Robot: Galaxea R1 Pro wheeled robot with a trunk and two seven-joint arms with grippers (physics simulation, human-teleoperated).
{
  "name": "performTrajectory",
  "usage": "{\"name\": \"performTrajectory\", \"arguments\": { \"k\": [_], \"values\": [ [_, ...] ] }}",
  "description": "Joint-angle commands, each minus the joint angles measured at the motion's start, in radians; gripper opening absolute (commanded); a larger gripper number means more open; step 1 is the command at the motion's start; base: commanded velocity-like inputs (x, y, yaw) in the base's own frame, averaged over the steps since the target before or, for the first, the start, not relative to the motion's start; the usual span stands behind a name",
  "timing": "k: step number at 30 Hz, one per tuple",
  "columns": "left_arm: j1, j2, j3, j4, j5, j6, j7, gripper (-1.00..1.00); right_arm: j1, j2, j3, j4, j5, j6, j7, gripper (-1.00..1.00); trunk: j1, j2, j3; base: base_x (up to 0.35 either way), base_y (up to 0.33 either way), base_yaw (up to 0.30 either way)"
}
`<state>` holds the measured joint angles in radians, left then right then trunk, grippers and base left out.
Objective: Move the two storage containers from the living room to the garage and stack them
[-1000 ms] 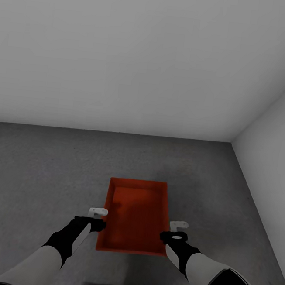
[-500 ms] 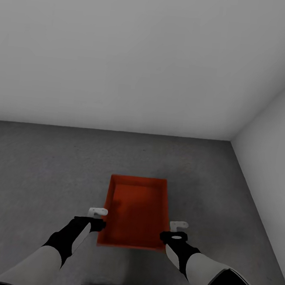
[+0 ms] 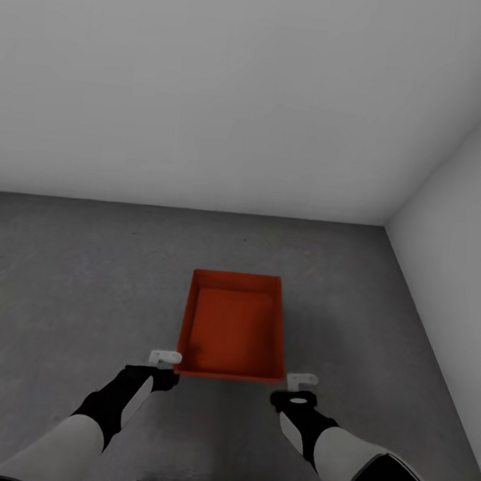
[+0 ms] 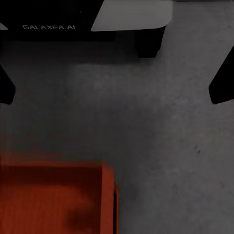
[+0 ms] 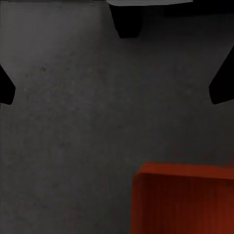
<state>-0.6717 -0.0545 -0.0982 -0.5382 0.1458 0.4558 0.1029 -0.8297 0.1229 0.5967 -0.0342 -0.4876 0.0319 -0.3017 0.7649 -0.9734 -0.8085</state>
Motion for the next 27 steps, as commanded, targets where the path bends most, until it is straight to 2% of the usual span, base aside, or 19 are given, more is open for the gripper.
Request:
{"name": "performTrajectory", "arguments": {
  "k": [1,13,27],
  "values": [
    [0.0,0.001,-0.006,-0.002,0.011,0.004,0.009,1.0,0.0,0.0,0.008,-0.001,-0.008,0.003,-0.005,1.0,-0.001,-0.001,-0.001,-0.345,0.0,0.0],
    [0.0,0.001,-0.006,-0.002,0.011,0.004,0.009,1.0,0.0,0.001,0.009,-0.001,-0.008,0.0,-0.004,1.0,-0.001,-0.001,-0.001,-0.329,0.0,0.0],
    [0.0,0.001,-0.006,-0.002,0.011,0.004,0.009,1.0,0.0,0.004,0.009,-0.001,-0.009,0.002,-0.005,1.0,-0.001,-0.001,0.015,-0.021,0.0,0.0]
  ]
}}
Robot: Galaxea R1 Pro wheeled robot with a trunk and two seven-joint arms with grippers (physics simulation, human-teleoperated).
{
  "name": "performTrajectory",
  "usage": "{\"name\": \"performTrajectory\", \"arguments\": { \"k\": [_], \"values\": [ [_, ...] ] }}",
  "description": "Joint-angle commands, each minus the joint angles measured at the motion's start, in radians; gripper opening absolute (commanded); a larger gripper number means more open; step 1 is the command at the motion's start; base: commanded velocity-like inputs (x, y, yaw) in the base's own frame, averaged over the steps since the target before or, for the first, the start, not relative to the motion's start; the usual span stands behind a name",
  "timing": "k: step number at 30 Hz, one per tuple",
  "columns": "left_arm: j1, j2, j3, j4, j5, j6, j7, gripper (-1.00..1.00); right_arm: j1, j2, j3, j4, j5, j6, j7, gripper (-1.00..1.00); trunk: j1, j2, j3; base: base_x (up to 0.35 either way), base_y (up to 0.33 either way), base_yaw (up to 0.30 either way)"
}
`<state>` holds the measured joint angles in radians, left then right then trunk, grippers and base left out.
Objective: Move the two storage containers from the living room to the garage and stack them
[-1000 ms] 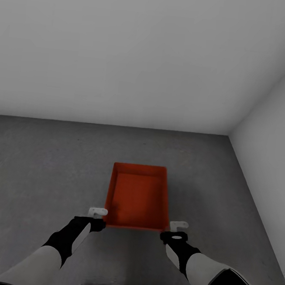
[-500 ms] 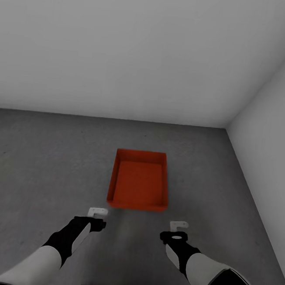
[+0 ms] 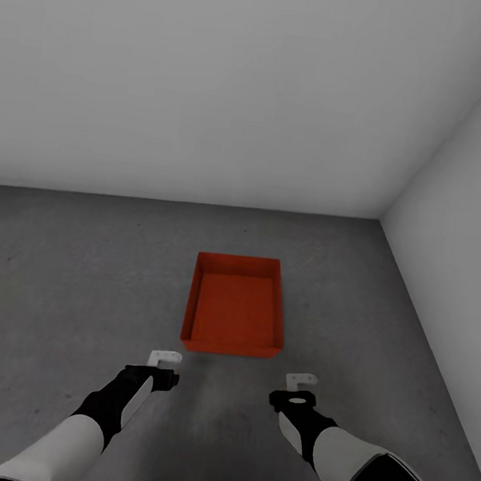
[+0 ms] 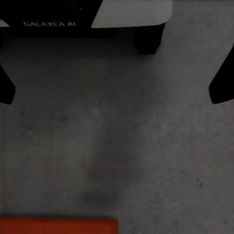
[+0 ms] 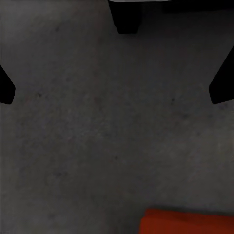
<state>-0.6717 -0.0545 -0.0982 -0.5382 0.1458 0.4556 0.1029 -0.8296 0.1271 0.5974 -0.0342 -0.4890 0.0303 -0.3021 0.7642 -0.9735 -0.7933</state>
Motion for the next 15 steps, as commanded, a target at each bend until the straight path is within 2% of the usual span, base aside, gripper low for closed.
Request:
{"name": "performTrajectory", "arguments": {
  "k": [1,15],
  "values": [
    [0.0,0.001,-0.006,-0.002,0.011,0.005,0.009,1.0,0.0,0.0,0.008,-0.001,-0.008,0.003,-0.005,1.0,0.0,-0.001,0.001,0.0,0.0,0.0],
    [0.0,0.001,-0.006,-0.002,0.011,0.005,0.009,1.0,0.0,-0.001,0.008,-0.001,-0.008,0.006,-0.005,1.0,0.0,-0.001,0.023,0.0,0.0,0.0]
  ]
}}
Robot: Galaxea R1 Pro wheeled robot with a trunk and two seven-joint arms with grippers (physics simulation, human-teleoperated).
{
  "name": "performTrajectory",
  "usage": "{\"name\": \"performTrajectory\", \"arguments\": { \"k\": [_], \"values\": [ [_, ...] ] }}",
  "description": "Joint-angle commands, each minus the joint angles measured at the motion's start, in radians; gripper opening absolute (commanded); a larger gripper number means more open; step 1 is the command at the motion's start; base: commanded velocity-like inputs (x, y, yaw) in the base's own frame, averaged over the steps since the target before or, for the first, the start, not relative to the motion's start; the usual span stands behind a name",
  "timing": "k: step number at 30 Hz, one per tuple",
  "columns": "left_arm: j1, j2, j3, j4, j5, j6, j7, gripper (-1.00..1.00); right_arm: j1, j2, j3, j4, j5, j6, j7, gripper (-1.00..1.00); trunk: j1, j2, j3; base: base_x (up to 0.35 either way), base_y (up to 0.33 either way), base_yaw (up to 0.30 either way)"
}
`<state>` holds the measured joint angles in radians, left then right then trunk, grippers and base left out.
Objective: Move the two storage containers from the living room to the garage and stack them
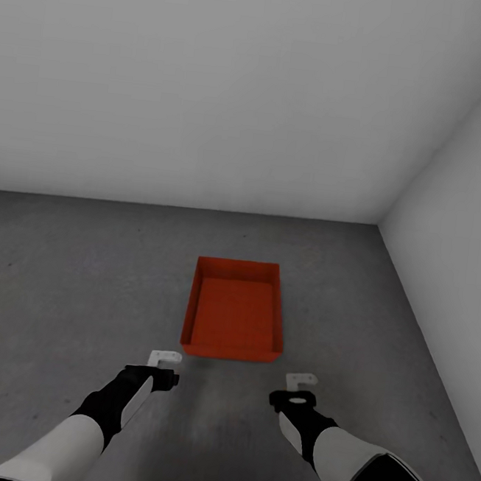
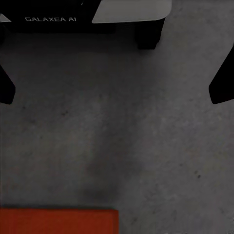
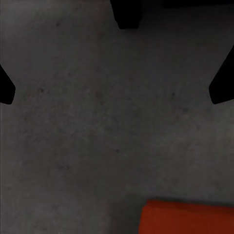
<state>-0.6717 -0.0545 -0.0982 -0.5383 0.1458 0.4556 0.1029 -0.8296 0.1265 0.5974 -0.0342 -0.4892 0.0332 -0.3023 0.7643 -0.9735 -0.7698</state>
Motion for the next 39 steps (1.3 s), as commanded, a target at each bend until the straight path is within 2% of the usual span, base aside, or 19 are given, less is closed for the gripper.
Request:
{"name": "performTrajectory", "arguments": {
  "k": [1,39],
  "values": [
    [0.0,0.001,-0.006,-0.002,0.011,0.005,0.009,1.0,0.0,0.0,0.008,-0.001,-0.008,0.004,-0.005,1.0,0.0,-0.001,0.001,0.0,0.0,0.0],
    [0.0,0.003,-0.006,-0.002,0.011,0.005,0.009,1.0,0.0,0.001,0.008,-0.001,-0.008,0.004,-0.005,1.0,0.0,-0.001,0.061,0.0,0.0,0.0]
  ]
}}
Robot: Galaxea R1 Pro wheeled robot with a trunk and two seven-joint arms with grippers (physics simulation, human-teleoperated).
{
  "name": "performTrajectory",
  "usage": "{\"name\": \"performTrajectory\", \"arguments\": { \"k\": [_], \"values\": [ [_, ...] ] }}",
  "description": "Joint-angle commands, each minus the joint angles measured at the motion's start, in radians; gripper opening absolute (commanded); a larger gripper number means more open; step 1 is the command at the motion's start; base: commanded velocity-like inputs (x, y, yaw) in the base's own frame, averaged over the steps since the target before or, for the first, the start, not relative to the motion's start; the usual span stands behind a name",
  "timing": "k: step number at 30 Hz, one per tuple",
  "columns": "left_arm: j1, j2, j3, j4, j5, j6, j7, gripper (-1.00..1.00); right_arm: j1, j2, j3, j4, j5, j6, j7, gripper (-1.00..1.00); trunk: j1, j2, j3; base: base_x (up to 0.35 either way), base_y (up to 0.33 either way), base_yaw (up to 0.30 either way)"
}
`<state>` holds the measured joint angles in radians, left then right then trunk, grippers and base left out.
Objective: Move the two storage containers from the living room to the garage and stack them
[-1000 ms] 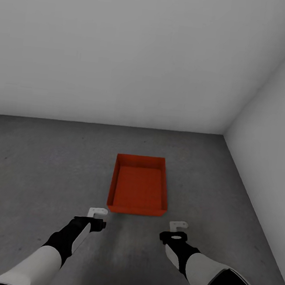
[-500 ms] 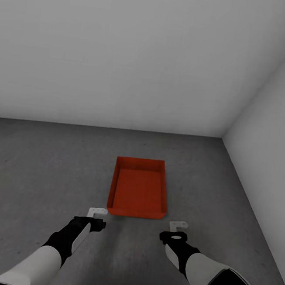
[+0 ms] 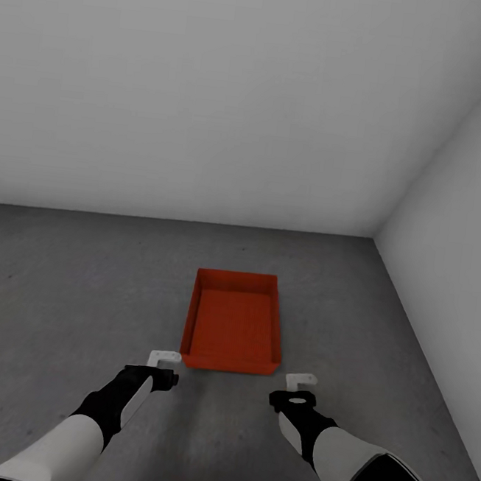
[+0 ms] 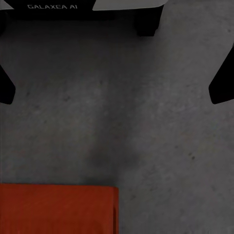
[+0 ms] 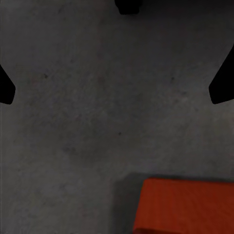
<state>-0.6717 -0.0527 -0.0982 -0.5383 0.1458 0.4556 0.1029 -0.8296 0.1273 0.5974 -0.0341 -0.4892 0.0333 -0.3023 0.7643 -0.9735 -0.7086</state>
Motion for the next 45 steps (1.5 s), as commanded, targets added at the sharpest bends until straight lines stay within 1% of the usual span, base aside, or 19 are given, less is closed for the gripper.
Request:
{"name": "performTrajectory", "arguments": {
  "k": [1,4,6,9,11,12,14,16,19,24,34,35,37,39,41,42,45],
  "values": [
    [0.0,0.001,-0.006,-0.002,0.011,0.005,0.009,1.0,0.0,0.0,0.008,-0.001,-0.008,0.004,-0.005,1.0,0.0,-0.001,0.001,0.0,0.0,0.0],
    [0.0,0.002,-0.006,0.001,0.012,0.005,0.009,1.0,0.0,0.0,0.008,0.001,-0.008,0.004,-0.005,1.0,0.0,-0.001,0.003,0.0,0.0,0.0],
    [0.0,0.003,-0.006,0.019,0.015,0.003,0.006,1.0,0.0,0.0,0.008,0.004,-0.008,0.004,-0.004,1.0,0.0,-0.001,0.004,0.0,0.0,0.0],
    [0.0,0.004,-0.006,0.103,0.018,-0.009,0.0,1.0,0.0,-0.001,0.008,0.011,-0.011,0.006,0.0,1.0,0.0,-0.001,0.004,0.0,0.0,0.0],
    [0.0,0.006,-0.005,0.195,0.033,-0.075,-0.002,1.0,0.001,0.001,0.008,0.026,-0.012,0.006,0.003,1.0,0.0,-0.001,0.004,0.0,0.0,0.0],
    [0.0,0.013,-0.005,0.281,0.05,-0.152,-0.004,1.0,0.002,0.002,0.008,0.034,-0.012,0.007,0.005,1.0,0.0,-0.001,0.004,0.0,0.0,0.0],
    [0.0,0.019,-0.005,0.381,0.073,-0.231,-0.005,1.0,0.004,0.005,0.008,0.041,-0.012,0.008,0.007,1.0,0.0,-0.001,0.004,0.0,0.0,0.0],
    [0.0,0.023,-0.005,0.445,0.094,-0.271,-0.006,1.0,0.011,0.007,0.007,0.052,-0.012,0.009,0.008,1.0,0.0,-0.001,0.004,0.0,0.0,0.0],
    [0.0,0.04,-0.006,0.505,0.112,-0.293,-0.007,1.0,0.025,0.009,0.007,0.058,-0.012,0.011,0.009,1.0,0.0,-0.001,0.004,0.0,0.0,0.0],
    [0.0,0.057,-0.006,0.531,0.12,-0.299,-0.007,1.0,0.035,0.009,0.007,0.06,-0.012,0.011,0.011,1.0,0.0,-0.001,0.004,0.0,0.0,0.0],
    [0.001,0.06,-0.006,0.534,0.133,-0.299,-0.006,1.0,0.037,0.009,0.007,0.06,-0.012,0.011,0.011,1.0,0.0,-0.001,0.004,0.0,0.0,0.0],
    [0.001,0.06,-0.006,0.534,0.133,-0.3,-0.006,1.0,0.053,0.006,0.007,0.063,-0.012,0.015,0.011,1.0,0.0,-0.001,0.004,0.0,0.0,0.0],
    [0.001,0.06,-0.006,0.534,0.133,-0.297,-0.006,1.0,0.153,0.003,0.008,0.064,-0.012,0.023,0.007,1.0,0.0,-0.001,0.004,0.0,0.0,0.0],
    [0.001,0.06,-0.006,0.534,0.133,-0.293,-0.006,1.0,0.217,0.003,0.008,0.065,-0.011,0.02,0.008,1.0,0.0,-0.001,0.004,0.0,0.0,0.0],
    [0.002,0.06,-0.006,0.535,0.133,-0.289,-0.006,1.0,0.247,0.001,0.008,0.065,-0.012,0.019,0.008,1.0,0.0,-0.001,0.004,0.0,0.0,0.0],
    [0.004,0.06,-0.006,0.535,0.133,-0.289,-0.006,1.0,0.251,0.0,0.008,0.065,-0.012,0.019,0.007,1.0,0.0,-0.001,0.004,0.0,0.0,0.0],
    [0.039,0.06,-0.006,0.534,0.133,-0.295,-0.006,1.0,0.264,0.0,0.008,0.065,-0.008,0.008,0.005,1.0,0.0,-0.001,0.004,-0.002,0.0,0.0]
  ]
}}
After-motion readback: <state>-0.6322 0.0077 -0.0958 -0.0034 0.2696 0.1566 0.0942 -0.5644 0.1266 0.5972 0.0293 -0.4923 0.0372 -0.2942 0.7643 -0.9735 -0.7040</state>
